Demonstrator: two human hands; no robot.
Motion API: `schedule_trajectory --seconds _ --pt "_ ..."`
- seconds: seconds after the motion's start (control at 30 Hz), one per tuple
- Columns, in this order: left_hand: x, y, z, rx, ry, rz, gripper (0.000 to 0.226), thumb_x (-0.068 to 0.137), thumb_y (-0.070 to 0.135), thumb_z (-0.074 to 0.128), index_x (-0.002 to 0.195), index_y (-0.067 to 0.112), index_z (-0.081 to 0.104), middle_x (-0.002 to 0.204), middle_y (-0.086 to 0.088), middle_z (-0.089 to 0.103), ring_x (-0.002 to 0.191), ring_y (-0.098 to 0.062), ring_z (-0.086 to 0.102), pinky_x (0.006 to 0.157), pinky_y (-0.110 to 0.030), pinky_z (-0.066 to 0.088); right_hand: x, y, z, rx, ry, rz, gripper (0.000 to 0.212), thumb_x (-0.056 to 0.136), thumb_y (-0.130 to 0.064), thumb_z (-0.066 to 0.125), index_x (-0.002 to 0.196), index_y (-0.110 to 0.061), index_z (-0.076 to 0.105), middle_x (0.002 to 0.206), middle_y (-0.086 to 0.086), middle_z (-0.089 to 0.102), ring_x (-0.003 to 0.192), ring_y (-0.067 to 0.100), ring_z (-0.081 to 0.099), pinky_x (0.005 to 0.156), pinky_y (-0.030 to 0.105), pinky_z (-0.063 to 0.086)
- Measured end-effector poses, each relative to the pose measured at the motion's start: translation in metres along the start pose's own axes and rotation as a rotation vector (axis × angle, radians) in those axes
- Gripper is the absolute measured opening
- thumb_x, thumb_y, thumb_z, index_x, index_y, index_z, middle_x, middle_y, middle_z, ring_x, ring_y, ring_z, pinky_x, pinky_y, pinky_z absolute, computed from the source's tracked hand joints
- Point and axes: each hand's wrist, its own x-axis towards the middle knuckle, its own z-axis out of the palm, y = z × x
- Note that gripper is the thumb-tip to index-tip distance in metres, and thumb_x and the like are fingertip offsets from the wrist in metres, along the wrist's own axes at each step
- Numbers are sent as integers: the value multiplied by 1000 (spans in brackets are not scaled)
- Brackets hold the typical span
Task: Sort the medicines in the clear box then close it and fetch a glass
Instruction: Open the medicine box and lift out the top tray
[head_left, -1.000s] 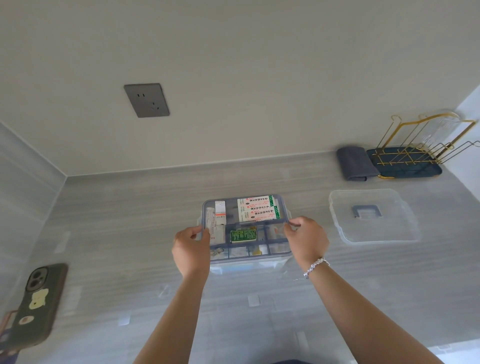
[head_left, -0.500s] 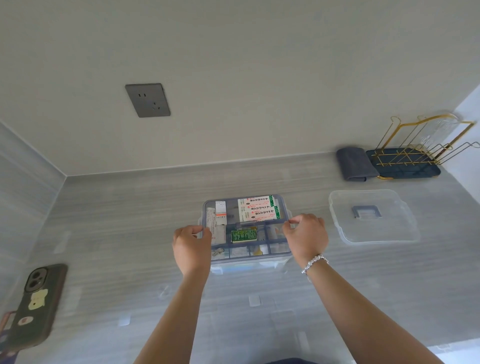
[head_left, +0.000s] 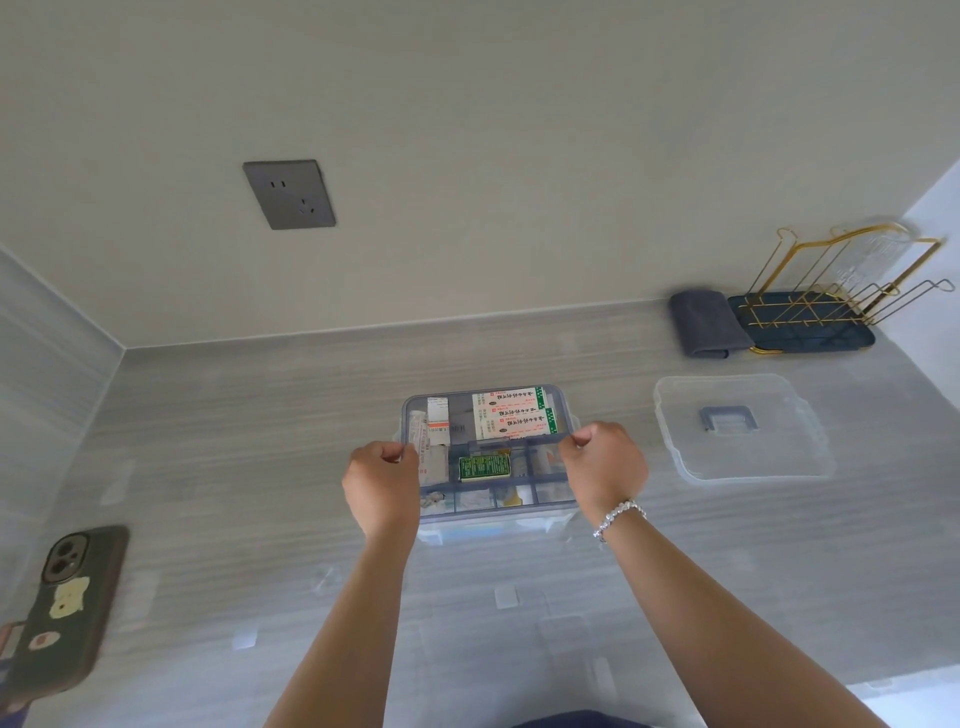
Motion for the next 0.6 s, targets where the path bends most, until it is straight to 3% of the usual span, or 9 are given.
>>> schedule_trajectory --seconds 0.1,0.17,0.23,0.3,0.37,0.47,0.6 --pt "0 1 0 -25 2 -15 19 75 7 60 57 3 61 56 -7 61 48 -19 46 52 -23 40 2 1 2 21 8 7 13 78 -24 63 73 -15 70 87 4 70 67 20 58 50 22 34" --pt "2 2 0 -33 2 -47 15 76 9 62 62 7 65 77 -4 69 51 -11 50 51 -17 38 2 2 3 24 23 -3 14 77 -24 63 74 -14 71 86 5 70 79 23 61 53 25 39" --pt "3 4 0 -34 13 -74 9 77 12 63 70 11 67 102 1 69 68 -12 57 56 -18 38 1 0 4 39 55 -1 13 76 -23 64 75 -12 70 87 5 69 88 24 59 54 26 36" --pt "2 4 0 -31 26 -77 10 77 17 62 68 21 64 111 5 69 89 -19 61 68 -27 47 1 0 4 63 81 5 12 75 -23 64 75 -12 70 88 5 69 91 24 57 55 26 33" --pt "0 6 -1 -53 32 -83 15 77 20 62 66 28 59 107 8 69 91 -19 62 67 -29 49 1 0 2 90 88 -3 12 75 -23 64 75 -13 70 86 4 70 89 23 58 56 26 36" --pt "-2 9 -3 -129 50 -99 8 78 20 63 72 24 64 91 8 70 68 -6 59 55 -20 41 1 2 0 163 78 8 10 75 -23 63 74 -15 69 81 2 71 77 21 60 57 26 41" --pt "-4 11 -9 -239 48 -72 2 79 21 68 78 22 69 80 11 68 70 4 58 63 -19 46 -1 3 -4 339 48 53 10 77 -17 65 81 -10 69 77 1 70 68 15 59 59 24 42"
